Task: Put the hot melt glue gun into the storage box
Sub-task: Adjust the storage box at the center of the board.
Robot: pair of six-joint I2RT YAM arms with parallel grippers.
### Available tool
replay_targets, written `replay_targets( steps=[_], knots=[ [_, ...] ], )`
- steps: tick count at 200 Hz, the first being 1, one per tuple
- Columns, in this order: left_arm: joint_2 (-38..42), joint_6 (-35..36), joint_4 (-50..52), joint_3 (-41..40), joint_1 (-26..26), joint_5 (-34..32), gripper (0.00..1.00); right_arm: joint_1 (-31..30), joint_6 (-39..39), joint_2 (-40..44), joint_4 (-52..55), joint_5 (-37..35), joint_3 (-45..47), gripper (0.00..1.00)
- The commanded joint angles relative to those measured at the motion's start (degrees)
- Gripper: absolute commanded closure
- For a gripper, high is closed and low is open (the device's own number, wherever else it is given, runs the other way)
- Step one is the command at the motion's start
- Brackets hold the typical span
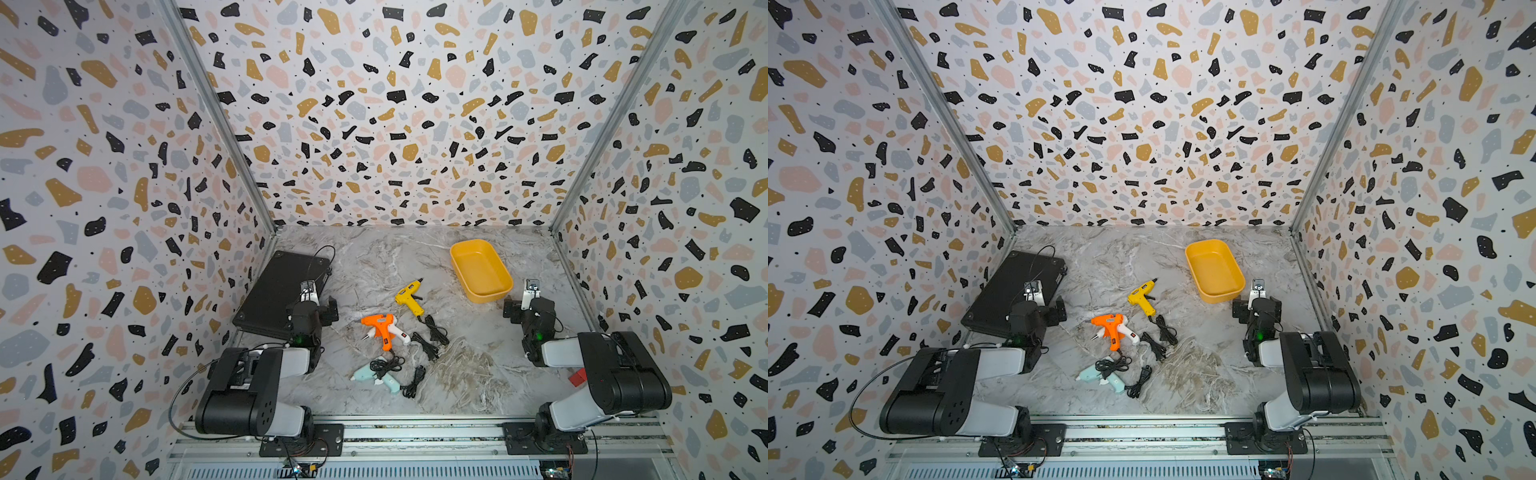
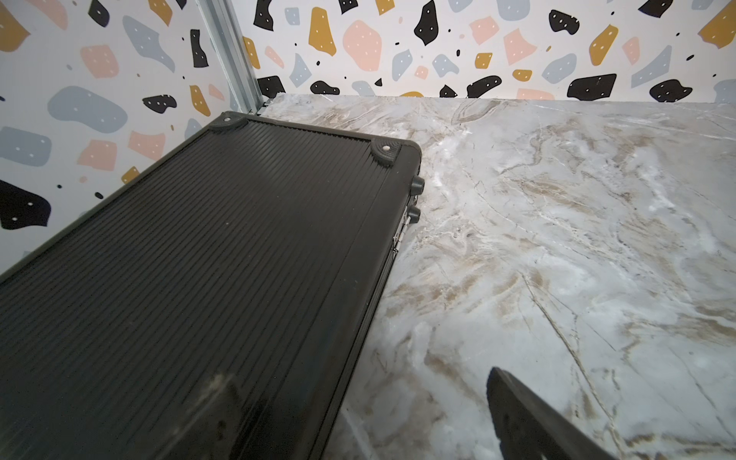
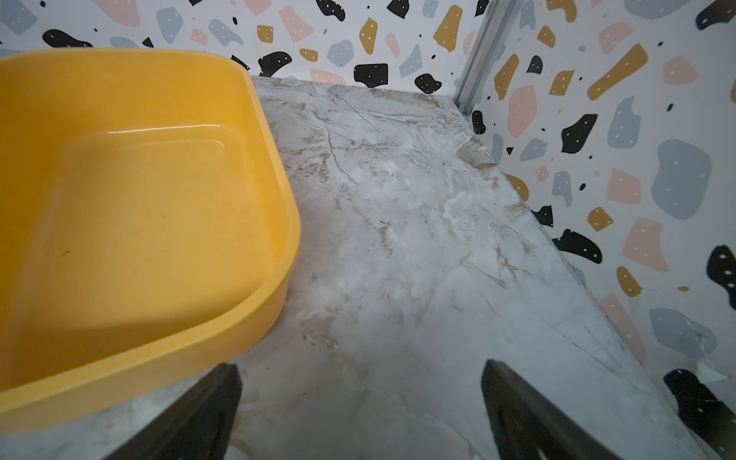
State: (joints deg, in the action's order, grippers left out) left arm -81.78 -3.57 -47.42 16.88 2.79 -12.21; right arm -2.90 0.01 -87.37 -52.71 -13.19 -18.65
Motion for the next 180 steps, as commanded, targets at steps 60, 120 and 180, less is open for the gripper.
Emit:
replay_targets(
  steps=[60, 120, 180],
  knots=[
    [14.3, -1.7, 38.2, 22.1, 5.8, -4.0, 0.00, -2.6, 9.2, 17.5, 48.2, -13.7, -22.8, 0.01],
    [14.7, -16.7, 66.1, 32.2, 9.8, -4.2, 0.11, -4.5, 37.1, 3.2, 83.8, 7.5, -48.6, 0.09],
    [20.7, -21.7, 77.7, 31.9, 13.1, -4.2, 0.19, -5.1, 53.6, -7.4, 91.1, 10.7, -57.0, 0.13]
  ],
)
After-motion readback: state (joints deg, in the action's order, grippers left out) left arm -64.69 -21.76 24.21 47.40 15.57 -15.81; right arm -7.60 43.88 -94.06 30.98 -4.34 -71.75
